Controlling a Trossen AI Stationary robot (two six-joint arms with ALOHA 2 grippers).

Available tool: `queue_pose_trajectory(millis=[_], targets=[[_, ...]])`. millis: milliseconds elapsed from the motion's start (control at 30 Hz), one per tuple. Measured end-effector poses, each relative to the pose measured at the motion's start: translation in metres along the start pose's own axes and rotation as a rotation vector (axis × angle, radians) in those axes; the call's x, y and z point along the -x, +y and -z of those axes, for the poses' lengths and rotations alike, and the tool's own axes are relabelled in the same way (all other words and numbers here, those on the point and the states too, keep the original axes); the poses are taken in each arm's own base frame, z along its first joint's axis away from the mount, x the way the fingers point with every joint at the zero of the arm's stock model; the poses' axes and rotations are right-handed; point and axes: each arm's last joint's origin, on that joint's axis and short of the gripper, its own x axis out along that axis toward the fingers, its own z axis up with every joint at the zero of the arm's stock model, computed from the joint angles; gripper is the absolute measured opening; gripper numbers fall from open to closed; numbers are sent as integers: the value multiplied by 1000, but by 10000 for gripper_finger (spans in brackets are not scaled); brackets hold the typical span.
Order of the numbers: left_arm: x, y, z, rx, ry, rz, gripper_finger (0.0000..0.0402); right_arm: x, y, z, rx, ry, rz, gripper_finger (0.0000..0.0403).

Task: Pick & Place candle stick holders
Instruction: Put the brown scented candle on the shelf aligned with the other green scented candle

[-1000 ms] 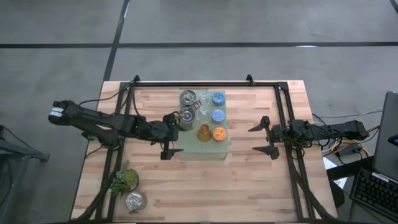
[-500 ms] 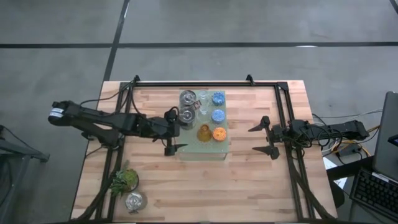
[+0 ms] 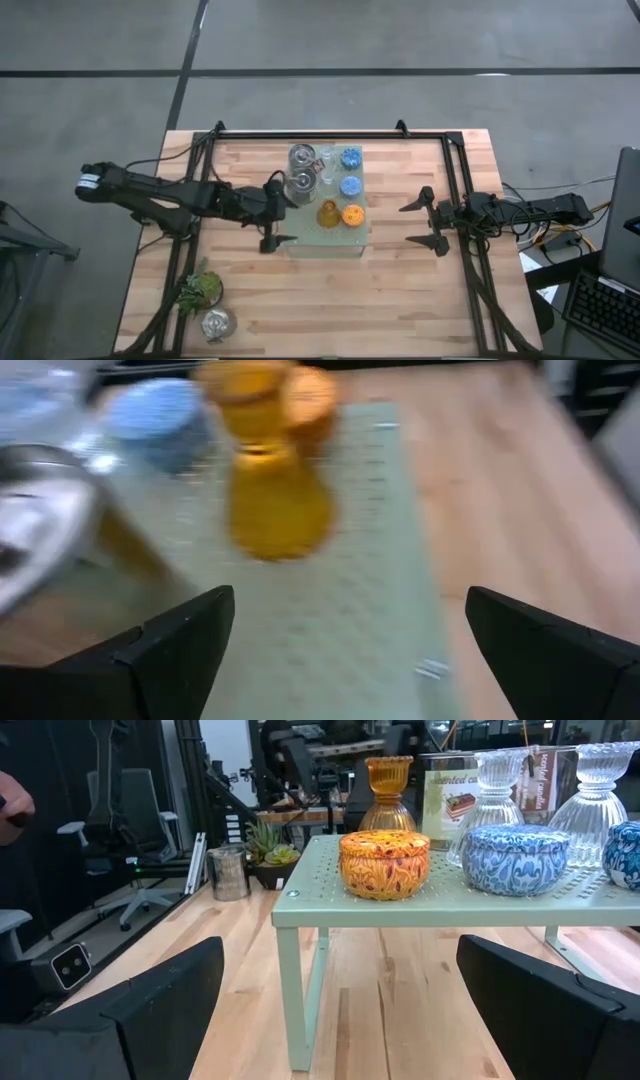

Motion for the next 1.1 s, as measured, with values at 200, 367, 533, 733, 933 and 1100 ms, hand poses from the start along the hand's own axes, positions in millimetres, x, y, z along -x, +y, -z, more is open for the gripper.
queue_pose_trajectory(millis=[200, 367, 533, 733, 933, 1100], targets=[[32, -20, 5, 9, 23, 170, 400, 0, 0, 0, 0, 0, 0, 391], [66, -51, 16, 29, 61, 262, 400, 0, 0, 0, 0, 0, 0, 391], [88, -83, 28, 39, 48, 239, 400, 0, 0, 0, 0, 0, 0, 391], [103, -117, 42, 56, 133, 293, 400, 0, 0, 0, 0, 0, 0, 391], [104, -147, 60, 57, 344, 317, 400, 0, 0, 0, 0, 0, 0, 391], [101, -182, 68, 34, 443, 331, 400, 0, 0, 0, 0, 0, 0, 391]])
